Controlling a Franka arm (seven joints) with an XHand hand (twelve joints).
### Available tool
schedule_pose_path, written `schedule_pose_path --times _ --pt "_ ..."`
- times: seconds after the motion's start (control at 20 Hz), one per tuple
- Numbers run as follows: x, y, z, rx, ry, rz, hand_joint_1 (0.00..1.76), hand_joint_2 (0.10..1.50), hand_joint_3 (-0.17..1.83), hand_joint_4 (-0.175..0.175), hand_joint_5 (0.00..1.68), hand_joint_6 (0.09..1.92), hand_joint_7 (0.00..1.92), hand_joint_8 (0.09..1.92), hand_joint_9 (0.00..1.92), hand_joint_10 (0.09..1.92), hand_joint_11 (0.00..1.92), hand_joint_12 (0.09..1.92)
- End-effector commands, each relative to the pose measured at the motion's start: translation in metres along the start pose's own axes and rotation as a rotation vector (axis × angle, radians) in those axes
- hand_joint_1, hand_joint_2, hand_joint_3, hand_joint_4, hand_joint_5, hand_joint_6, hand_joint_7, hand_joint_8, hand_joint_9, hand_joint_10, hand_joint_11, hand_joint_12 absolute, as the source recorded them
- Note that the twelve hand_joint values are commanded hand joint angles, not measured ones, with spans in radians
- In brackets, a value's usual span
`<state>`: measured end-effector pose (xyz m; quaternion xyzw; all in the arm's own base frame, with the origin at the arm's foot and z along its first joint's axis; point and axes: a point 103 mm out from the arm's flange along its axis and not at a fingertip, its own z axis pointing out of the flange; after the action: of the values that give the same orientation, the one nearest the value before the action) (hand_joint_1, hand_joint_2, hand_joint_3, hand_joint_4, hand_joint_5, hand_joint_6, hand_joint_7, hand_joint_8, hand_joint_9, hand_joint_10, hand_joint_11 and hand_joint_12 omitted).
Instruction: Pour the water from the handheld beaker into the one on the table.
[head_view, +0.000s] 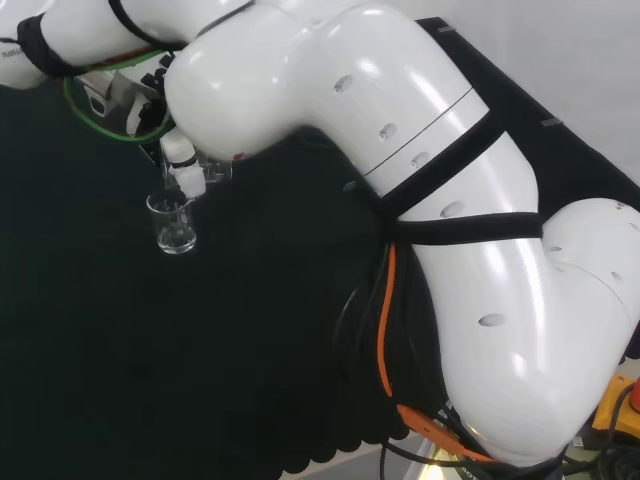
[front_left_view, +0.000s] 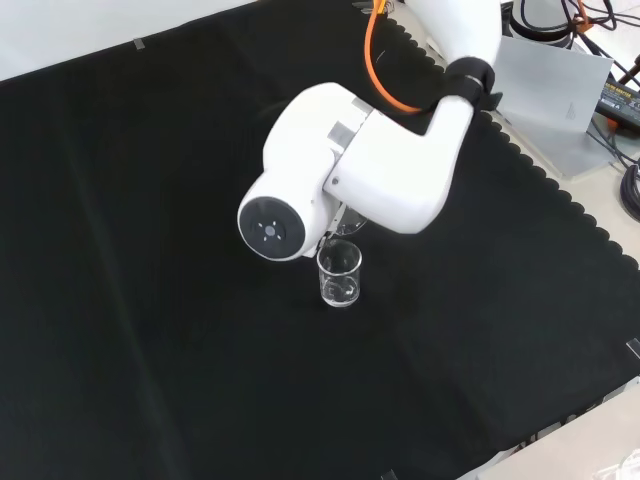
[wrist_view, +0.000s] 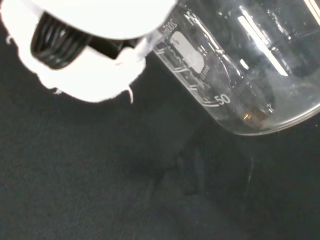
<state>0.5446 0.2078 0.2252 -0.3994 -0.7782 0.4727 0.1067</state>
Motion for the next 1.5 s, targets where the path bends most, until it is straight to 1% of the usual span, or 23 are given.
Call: schedule_pose_path --times 0.05,0.4,0.75,0.9,1.1,1.2,1.35,1.5 --pt "-0.008 -0.006 0.000 -0.155 0.080 -0.037 1.30 0.53 1.01 -0.175 1.13 1.07 1.20 1.05 1.56 1.00 1.21 0.90" --pt "-0.019 -0.011 0.005 -0.322 0.160 -0.060 1.30 0.53 1.01 -0.175 1.13 1.07 1.20 1.04 1.55 1.00 1.21 0.90" --pt "-0.031 -0.009 0.012 -0.439 0.256 -0.090 1.30 0.53 1.00 -0.175 1.13 1.07 1.20 1.04 1.55 0.99 1.21 0.90" --pt "-0.037 -0.006 0.015 -0.498 0.317 -0.099 1.30 0.54 1.00 -0.175 1.12 1.06 1.19 1.04 1.55 0.99 1.20 0.90" --pt "-0.045 -0.001 0.021 -0.589 0.380 -0.104 1.30 0.54 0.99 -0.175 1.12 1.06 1.19 1.03 1.55 0.98 1.20 0.89" --pt "-0.049 0.003 0.025 -0.635 0.421 -0.118 1.30 0.54 0.99 -0.175 1.12 1.06 1.19 1.03 1.55 0.98 1.20 0.89" --pt "-0.056 0.013 0.032 -0.679 0.469 -0.137 1.30 0.55 0.97 -0.175 1.13 1.05 1.19 1.02 1.55 0.97 1.20 0.89" --pt "-0.061 0.023 0.039 -0.706 0.512 -0.157 1.30 0.55 0.96 -0.175 1.13 1.04 1.19 1.02 1.54 0.96 1.20 0.88"
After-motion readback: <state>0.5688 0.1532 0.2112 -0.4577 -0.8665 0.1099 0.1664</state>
